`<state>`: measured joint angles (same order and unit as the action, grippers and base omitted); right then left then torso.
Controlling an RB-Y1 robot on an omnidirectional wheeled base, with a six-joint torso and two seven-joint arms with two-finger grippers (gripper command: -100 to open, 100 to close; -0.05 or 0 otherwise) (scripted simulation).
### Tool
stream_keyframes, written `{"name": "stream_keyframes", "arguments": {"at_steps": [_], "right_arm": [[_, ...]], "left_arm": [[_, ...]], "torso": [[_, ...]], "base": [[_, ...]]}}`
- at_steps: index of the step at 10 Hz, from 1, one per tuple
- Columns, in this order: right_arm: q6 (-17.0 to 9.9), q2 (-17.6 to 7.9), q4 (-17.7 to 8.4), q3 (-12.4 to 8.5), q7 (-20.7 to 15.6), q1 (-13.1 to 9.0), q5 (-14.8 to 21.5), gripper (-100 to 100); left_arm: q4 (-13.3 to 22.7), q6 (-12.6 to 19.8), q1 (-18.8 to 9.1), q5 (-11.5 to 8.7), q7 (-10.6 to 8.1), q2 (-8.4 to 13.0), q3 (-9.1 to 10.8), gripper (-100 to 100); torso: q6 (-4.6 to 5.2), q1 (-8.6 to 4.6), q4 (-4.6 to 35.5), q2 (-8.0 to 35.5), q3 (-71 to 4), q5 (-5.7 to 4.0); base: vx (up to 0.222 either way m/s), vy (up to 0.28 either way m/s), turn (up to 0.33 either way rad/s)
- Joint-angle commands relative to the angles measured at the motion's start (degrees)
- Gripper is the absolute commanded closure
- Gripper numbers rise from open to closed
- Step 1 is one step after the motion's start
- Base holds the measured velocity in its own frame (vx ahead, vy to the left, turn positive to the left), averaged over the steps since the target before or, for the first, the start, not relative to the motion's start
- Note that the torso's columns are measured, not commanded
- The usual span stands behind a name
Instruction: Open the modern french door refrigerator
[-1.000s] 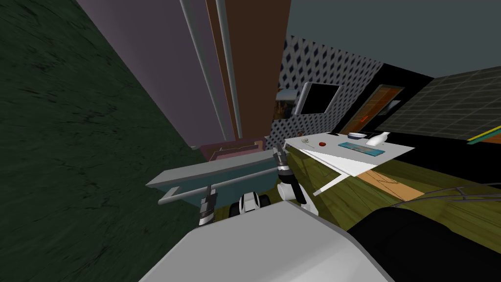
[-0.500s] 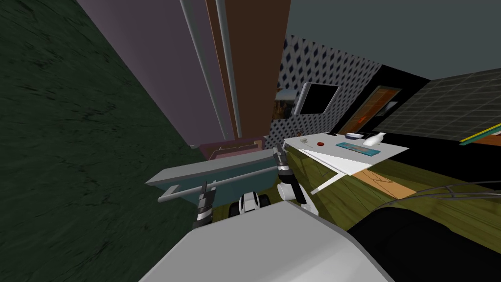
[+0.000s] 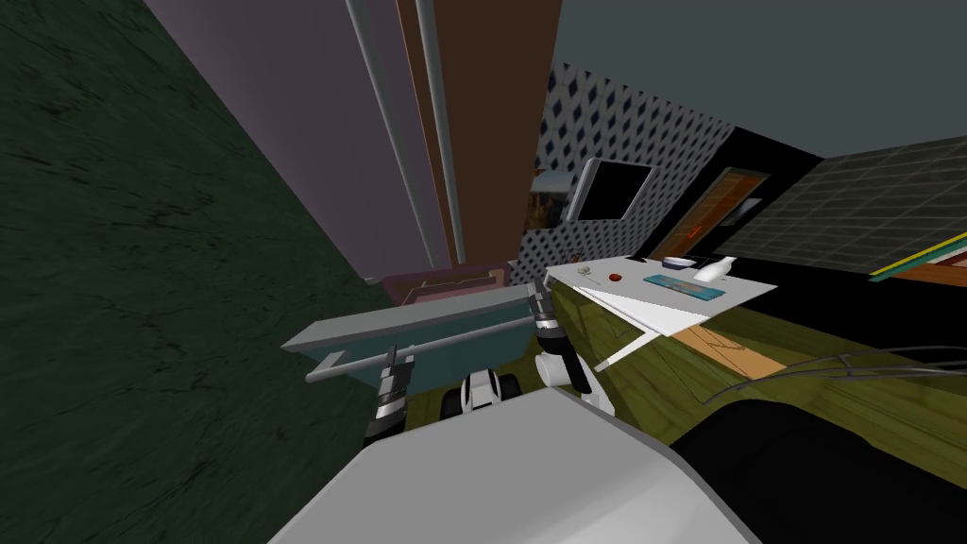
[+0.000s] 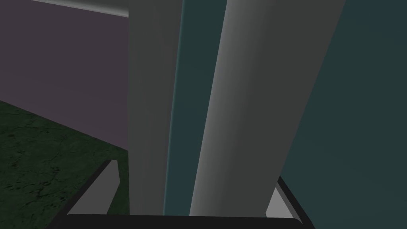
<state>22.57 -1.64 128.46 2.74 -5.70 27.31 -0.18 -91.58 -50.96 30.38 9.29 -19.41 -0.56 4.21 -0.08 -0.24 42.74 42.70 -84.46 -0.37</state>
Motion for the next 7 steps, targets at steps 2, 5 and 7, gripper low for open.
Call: {"name": "stream_keyframes", "arguments": {"at_steps": [2,5,7], "right_arm": [[0.0,0.0,0.0,0.0,0.0,0.0,0.0,0],[0.0,0.0,0.0,0.0,0.0,0.0,0.0,0],[0.0,0.0,0.0,0.0,0.0,0.0,0.0,0]], "left_arm": [[-2.0,1.9,0.6,0.1,-0.44,0.2,-0.11,-100],[-1.5,2.7,1.0,0.1,-0.51,0.3,-0.10,0],[-1.4,2.9,1.1,0.2,-0.49,0.3,-0.10,0]], "torso": [[-0.05,-0.11,0.2,0.2,0.1,-0.16],[0.08,0.08,-0.2,-0.2,0.0,0.20],[0.09,0.16,-0.4,-0.4,-0.1,0.28]], "base": [[-0.007,-0.011,-0.009],[0.000,0.000,0.000],[0.000,0.000,0.000]]}}
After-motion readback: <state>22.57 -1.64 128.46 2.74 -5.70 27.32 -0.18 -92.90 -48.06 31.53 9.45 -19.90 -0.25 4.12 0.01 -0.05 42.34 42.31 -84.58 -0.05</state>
